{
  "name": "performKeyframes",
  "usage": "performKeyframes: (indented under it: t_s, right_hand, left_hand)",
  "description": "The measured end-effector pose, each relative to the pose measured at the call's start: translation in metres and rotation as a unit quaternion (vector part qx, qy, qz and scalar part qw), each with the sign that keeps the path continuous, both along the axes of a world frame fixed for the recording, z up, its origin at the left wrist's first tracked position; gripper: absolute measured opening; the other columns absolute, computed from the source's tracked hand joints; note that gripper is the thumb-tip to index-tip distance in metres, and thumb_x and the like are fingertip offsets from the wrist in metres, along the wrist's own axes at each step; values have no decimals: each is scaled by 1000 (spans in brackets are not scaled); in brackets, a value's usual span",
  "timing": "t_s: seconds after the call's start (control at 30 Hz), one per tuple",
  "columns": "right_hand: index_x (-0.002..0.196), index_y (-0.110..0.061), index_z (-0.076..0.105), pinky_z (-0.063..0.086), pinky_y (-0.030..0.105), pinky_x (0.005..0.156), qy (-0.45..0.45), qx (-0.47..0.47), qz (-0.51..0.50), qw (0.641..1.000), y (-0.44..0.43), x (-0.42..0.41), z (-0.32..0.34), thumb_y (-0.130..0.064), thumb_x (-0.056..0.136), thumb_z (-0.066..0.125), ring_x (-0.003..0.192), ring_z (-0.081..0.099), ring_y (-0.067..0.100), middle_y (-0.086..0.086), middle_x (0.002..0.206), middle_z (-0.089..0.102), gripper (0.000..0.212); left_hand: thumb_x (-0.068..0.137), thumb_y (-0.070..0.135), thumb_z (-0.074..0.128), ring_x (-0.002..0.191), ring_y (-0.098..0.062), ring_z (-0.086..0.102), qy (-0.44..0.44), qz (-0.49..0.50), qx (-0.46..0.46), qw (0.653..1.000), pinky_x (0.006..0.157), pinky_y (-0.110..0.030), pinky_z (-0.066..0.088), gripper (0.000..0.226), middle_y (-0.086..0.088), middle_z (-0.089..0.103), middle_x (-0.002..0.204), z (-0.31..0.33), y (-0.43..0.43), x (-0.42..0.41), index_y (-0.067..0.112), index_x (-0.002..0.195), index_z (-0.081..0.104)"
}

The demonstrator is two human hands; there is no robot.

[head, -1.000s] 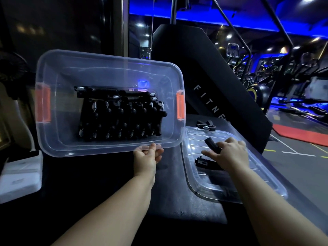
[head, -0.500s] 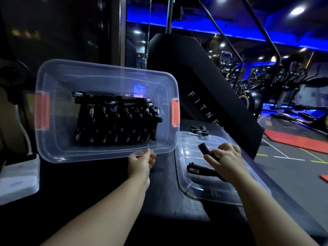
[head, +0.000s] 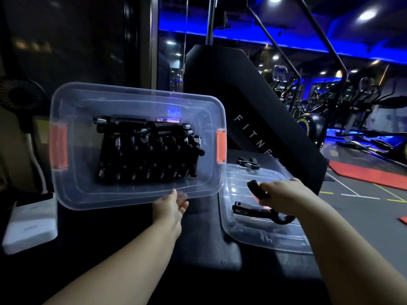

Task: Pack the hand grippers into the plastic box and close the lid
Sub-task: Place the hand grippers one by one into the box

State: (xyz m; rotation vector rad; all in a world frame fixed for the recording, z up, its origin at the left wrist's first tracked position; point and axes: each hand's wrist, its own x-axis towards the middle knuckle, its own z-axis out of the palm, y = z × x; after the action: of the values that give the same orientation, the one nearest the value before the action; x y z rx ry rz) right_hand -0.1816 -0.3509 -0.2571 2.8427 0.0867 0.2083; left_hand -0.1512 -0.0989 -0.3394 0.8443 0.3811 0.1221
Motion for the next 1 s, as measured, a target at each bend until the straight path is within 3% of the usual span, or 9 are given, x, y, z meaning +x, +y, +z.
performKeyframes:
  t_s: [0.13, 0.23, 0.37, 0.47, 0.57, 0.63, 0.77, 0.87, 1.0]
  right_hand:
    - [102, -25, 49, 36, 30, 70, -33, 34, 17, 999, 16, -7, 8, -49, 94, 45, 90, 58, 24, -3, 94, 60, 26]
    - [107, -24, 50, 38, 30, 66, 2, 67, 19, 998, 28, -7, 5, -48, 93, 49, 89, 57, 25, -1, 92, 57, 28]
    - [112, -23, 47, 45, 32, 70, 61, 59, 0, 996, 31, -3, 4, -45, 94, 48, 84, 52, 24, 2, 97, 60, 28]
    - [107, -17, 45, 48, 36, 80, 113, 42, -4, 993, 36, 0, 9, -30, 95, 41, 86, 54, 27, 4, 95, 56, 18]
    - [97, -18, 42, 48, 36, 81, 126, 28, 16, 992, 44, 2, 17, -22, 93, 43, 85, 52, 26, 1, 89, 50, 6]
    - [97, -23, 42, 42, 32, 74, 103, 36, 41, 993, 53, 0, 27, -23, 92, 48, 83, 49, 24, 0, 92, 51, 8]
    - [105, -25, 49, 43, 33, 79, 31, 85, 101, 991, 74, -6, 50, -30, 91, 53, 92, 58, 25, -4, 97, 58, 16]
    - [102, -24, 48, 47, 33, 72, -14, 112, 139, 984, 91, -3, 67, -33, 89, 55, 86, 60, 27, -2, 92, 62, 17]
    - [116, -30, 48, 52, 38, 73, -106, 139, 179, 968, 116, 15, 82, -36, 91, 55, 87, 61, 31, 2, 98, 63, 27]
  left_hand:
    - [100, 16, 46, 79, -17, 65, 11, -3, -20, 1000, 68, -28, 52, 18, -10, 64, 88, 2, 4, -3, 3, 93, 57]
    - [101, 19, 45, 81, -17, 66, 19, -3, -22, 1000, 66, -27, 51, 22, -10, 65, 90, 1, 5, -3, 2, 96, 58]
    - [101, 21, 45, 82, -16, 66, 14, -7, -10, 1000, 67, -25, 50, 23, -8, 66, 88, 4, 8, -4, 5, 91, 57]
    - [101, 21, 45, 82, -16, 64, 9, -9, -11, 1000, 67, -24, 49, 24, -9, 65, 86, 7, 11, -5, 6, 87, 57]
    - [100, 20, 46, 80, -16, 63, -4, -4, -15, 1000, 68, -22, 48, 15, -9, 65, 89, 11, 17, -6, 7, 99, 54]
    - [100, 19, 47, 74, -14, 62, -27, 11, -4, 1000, 71, -23, 48, 13, -9, 66, 87, 12, 23, -7, 9, 107, 50]
    - [100, 13, 46, 77, -15, 66, -85, 47, 21, 995, 68, -24, 52, 9, -11, 66, 87, 17, 41, -4, 11, 109, 46]
    - [99, 13, 49, 81, -15, 69, -112, 28, 21, 993, 67, -23, 52, 8, -9, 68, 86, 20, 51, -3, 10, 106, 48]
    - [96, 14, 53, 78, -15, 72, -152, -8, 18, 988, 64, -21, 56, 14, -10, 70, 83, 19, 62, 1, 4, 106, 54]
